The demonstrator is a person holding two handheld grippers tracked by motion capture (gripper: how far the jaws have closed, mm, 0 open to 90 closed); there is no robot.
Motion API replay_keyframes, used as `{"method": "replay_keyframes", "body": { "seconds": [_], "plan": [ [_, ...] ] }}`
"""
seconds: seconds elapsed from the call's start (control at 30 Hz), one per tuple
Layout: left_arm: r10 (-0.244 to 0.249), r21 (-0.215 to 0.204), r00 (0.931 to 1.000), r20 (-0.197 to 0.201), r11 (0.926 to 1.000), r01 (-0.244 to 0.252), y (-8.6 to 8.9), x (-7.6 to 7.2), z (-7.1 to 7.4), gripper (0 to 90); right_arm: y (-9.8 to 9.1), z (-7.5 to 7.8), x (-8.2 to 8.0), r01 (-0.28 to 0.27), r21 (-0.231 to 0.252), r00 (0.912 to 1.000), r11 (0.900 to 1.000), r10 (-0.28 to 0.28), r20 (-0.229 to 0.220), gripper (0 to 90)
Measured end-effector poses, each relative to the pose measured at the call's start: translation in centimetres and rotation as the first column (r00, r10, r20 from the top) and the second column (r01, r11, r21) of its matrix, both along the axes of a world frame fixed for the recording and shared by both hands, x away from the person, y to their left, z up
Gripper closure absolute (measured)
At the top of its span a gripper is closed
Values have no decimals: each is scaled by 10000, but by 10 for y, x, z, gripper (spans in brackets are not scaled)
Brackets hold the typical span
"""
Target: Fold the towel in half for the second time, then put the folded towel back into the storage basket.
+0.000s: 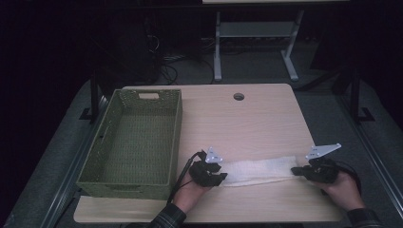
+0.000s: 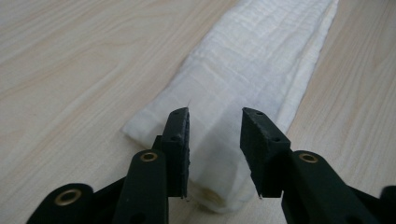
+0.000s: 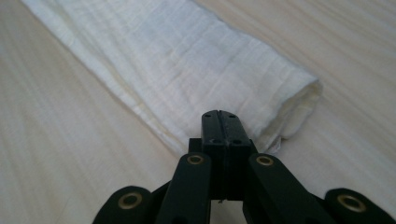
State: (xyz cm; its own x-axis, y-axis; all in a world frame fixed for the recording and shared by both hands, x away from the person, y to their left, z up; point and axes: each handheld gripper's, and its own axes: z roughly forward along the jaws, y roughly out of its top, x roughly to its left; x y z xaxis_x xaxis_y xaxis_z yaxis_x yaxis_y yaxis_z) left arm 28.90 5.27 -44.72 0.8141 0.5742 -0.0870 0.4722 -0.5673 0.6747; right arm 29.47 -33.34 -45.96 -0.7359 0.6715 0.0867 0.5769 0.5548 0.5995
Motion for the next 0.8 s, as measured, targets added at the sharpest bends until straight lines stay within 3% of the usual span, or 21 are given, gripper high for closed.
{"method": "replay_keyframes", "body": {
  "seconds": [0.27,0.47,0.8],
  "plan": [
    [-41,-49,9999,157,10000,41,0,3,3,554,3,0,21,229,99,9997,9997,-227,-115,896],
    [8,-199,9996,268,9998,-3,1,5,5,530,5,-1,37,180,158,9998,9997,-181,48,897],
    [98,-251,9994,321,9996,-90,3,10,6,500,22,-2,74,195,37,9997,9998,-196,145,897]
  ]
}}
